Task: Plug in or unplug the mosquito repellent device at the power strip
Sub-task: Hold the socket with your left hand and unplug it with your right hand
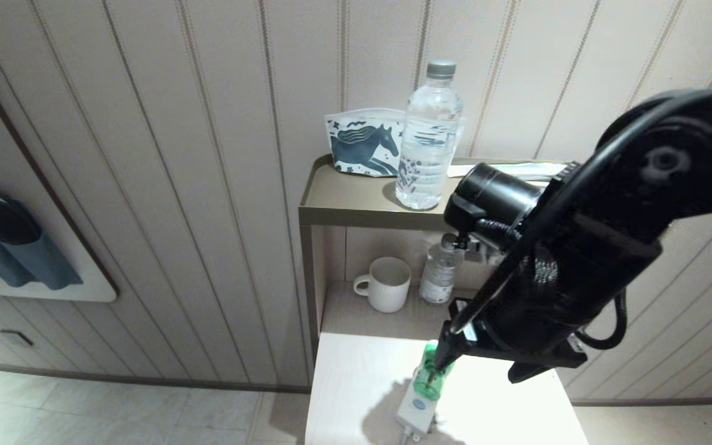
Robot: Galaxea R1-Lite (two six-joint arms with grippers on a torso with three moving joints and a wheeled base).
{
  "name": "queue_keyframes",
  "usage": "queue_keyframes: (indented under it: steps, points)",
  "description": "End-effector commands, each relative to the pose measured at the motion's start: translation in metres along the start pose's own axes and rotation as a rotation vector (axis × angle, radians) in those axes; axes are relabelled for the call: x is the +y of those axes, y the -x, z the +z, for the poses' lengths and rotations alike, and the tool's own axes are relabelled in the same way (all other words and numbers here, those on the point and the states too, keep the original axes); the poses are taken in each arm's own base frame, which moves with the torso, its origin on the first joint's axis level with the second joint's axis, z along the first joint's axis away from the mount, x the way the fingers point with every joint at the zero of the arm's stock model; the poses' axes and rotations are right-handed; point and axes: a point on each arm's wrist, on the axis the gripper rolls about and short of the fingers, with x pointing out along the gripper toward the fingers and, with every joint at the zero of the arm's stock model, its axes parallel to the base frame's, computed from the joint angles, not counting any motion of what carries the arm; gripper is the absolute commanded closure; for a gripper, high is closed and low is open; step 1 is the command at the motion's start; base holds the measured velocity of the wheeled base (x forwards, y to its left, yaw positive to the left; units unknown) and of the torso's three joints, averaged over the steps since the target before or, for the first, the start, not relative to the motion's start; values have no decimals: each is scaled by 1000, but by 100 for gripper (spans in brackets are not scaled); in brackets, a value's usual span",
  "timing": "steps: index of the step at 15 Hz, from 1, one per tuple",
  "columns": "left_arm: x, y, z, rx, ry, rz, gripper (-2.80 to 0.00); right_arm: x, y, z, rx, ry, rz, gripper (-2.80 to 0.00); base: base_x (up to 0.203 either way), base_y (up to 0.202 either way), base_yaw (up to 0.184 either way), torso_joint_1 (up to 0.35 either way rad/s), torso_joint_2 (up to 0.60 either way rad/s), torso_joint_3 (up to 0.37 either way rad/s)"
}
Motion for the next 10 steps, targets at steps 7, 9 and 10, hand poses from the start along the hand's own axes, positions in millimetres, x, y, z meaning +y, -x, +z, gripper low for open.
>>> queue_keyframes:
  steps: [7, 9, 10]
  points:
    - [0, 0, 0, 0, 0, 0, 0, -18, -55, 25, 22, -101, -55, -280, 0, 0, 0, 0, 0, 0]
    - [0, 0, 0, 0, 0, 0, 0, -23, -67, 32, 13, -144, -54, -280, 0, 0, 0, 0, 0, 0]
    - [0, 0, 0, 0, 0, 0, 0, -25, -76, 34, 15, -153, -58, -280, 0, 0, 0, 0, 0, 0]
